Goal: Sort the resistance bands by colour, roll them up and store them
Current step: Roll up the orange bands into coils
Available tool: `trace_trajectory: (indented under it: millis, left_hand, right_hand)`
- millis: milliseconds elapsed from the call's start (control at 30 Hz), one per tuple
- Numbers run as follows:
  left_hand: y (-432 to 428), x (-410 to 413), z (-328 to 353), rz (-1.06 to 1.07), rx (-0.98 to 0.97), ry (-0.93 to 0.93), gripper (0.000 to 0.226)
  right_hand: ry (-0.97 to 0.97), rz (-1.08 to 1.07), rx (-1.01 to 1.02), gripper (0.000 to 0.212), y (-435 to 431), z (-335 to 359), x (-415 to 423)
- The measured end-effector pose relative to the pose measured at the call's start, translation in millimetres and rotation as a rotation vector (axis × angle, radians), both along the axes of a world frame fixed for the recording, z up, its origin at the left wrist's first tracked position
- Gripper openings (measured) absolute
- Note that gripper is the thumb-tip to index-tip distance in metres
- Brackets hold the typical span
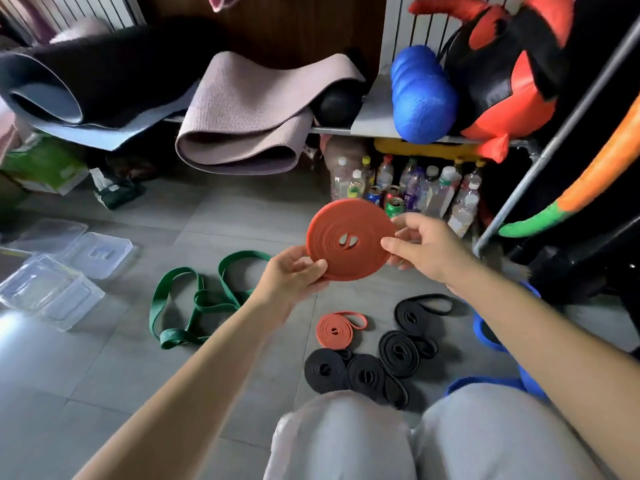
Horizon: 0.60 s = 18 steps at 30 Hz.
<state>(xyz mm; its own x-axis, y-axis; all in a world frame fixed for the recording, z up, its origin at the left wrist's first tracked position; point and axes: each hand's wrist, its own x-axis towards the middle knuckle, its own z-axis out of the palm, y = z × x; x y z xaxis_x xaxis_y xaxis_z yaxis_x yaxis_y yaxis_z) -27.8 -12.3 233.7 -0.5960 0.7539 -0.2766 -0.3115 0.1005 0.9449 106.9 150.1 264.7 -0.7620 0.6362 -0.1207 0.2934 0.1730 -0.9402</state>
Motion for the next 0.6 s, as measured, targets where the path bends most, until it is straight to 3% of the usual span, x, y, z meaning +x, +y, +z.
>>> trace_trajectory:
  millis: [133, 300, 600]
  left_hand:
    - [10.1, -19.4, -58.9, -0.025, -0.15, 0.099, 0.026]
    - [24.2, -40.2, -147.2, -0.023, -0.355, 0.089, 0.025]
    - [42.4, -56.6, -301.7, -0.168, -0.807, 0.015, 0.018]
  right_hand:
    - [-0.091, 0.018, -0.094, 0.017, 16.8, -69.8, -16.7]
    - [-0.246, 0.042, -0.204, 0.015, 28.3, -167.5, -36.2]
    - [-0.623, 0.06, -0.34, 0.041, 22.5, -355.6, -54.8]
